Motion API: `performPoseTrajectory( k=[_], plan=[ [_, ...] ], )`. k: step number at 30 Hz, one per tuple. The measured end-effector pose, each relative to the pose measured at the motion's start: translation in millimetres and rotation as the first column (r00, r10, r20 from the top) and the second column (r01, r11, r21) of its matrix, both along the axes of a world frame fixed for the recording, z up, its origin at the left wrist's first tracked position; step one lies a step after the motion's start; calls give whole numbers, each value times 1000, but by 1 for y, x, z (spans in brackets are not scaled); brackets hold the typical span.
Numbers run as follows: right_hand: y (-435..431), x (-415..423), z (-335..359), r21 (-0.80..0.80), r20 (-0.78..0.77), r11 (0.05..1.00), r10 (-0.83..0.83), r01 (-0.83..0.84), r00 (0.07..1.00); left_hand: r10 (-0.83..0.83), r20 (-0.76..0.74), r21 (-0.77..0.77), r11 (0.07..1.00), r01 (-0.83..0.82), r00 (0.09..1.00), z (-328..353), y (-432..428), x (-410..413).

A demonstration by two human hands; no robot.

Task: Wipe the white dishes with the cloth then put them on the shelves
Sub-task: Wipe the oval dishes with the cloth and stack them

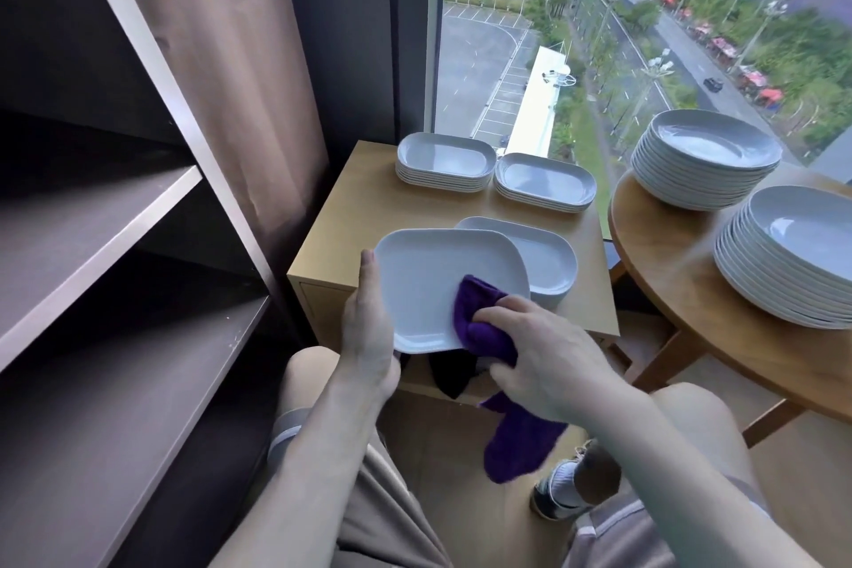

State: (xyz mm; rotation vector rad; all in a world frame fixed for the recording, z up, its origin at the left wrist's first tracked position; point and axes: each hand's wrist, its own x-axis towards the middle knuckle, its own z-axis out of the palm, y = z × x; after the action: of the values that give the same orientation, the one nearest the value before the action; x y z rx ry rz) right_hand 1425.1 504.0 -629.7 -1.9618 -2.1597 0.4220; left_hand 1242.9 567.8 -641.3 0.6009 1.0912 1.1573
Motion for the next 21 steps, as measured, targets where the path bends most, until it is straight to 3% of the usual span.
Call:
performPoseTrajectory(
  k=[10,17,21],
  plan=[
    [-5,32,-17,68,-66,964,-254,258,965,-187,-121,3,982,189,975,-9,-20,19],
    [-13,27,-23,0,-133,999,-34,35,991,-238,-150,-54,971,232,960,-24,-22,30],
    [-13,46,-24,-42,-194,999,-1,-7,981,-227,-163,-69,973,219,960,-27,-14,38]
  ],
)
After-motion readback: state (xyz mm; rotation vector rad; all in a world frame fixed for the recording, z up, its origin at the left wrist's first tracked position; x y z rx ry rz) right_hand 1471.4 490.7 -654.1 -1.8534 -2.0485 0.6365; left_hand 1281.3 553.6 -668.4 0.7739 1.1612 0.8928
